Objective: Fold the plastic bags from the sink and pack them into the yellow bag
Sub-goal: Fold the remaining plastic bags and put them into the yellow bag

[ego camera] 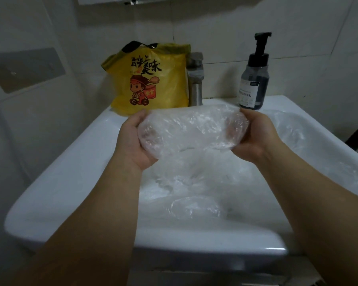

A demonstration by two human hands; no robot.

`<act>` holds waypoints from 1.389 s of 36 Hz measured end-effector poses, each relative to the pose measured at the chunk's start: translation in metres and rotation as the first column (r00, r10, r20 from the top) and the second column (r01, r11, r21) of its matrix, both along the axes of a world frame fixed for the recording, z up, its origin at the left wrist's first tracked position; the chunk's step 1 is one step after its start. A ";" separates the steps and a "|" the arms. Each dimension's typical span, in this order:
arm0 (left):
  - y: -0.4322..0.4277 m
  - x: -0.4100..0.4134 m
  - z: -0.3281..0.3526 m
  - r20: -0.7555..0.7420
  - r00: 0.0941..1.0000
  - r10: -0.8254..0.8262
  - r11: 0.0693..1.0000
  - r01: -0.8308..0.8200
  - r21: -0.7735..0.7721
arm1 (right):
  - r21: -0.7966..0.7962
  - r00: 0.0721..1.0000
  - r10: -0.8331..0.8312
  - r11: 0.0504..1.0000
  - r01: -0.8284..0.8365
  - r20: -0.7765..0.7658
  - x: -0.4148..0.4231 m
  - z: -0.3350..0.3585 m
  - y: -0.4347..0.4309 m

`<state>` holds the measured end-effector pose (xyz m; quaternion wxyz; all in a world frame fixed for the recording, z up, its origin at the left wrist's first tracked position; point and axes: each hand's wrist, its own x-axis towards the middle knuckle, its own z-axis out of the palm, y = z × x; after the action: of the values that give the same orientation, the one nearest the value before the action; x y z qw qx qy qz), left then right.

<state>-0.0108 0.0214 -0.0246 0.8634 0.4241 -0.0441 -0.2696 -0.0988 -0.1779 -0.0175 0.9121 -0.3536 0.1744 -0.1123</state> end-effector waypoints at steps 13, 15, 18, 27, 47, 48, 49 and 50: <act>-0.020 -0.014 0.003 0.533 0.840 0.103 0.807 -0.384 0.449 | -0.305 0.971 0.233 0.923 -0.235 -0.043 -0.005 0.005 0.008; -0.020 -0.021 0.002 0.567 0.822 -0.058 0.817 -0.287 0.501 | -0.324 0.957 0.285 0.902 -0.284 -0.046 -0.006 0.006 0.009; -0.022 -0.030 0.000 0.537 0.794 -0.285 0.773 -0.141 0.619 | -0.315 0.946 0.325 0.897 -0.309 -0.002 -0.006 0.007 0.012; -0.025 -0.028 -0.002 0.387 0.818 -0.427 0.778 0.113 0.618 | -0.248 0.922 0.351 0.919 -0.305 0.166 -0.011 0.013 0.014; -0.025 -0.005 -0.001 0.384 0.913 0.135 0.958 -0.219 0.185 | -0.287 0.880 0.430 0.833 -0.473 -0.202 -0.003 0.000 0.017; -0.025 -0.006 0.000 0.381 0.915 0.134 0.959 -0.217 0.184 | -0.359 0.853 0.470 0.774 -0.522 -0.227 -0.002 -0.002 0.021; -0.025 -0.007 0.000 0.380 0.916 0.128 0.957 -0.215 0.196 | -0.430 0.839 0.492 0.722 -0.542 -0.232 -0.003 -0.002 0.025; -0.026 -0.008 0.001 0.378 0.918 0.120 0.952 -0.215 0.218 | -0.490 0.839 0.497 0.686 -0.537 -0.222 -0.004 -0.002 0.029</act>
<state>-0.0192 -0.0049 -0.0239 0.7988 0.5760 -0.1298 -0.1153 -0.1024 -0.1492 -0.0196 0.7640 -0.6314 0.0616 0.1181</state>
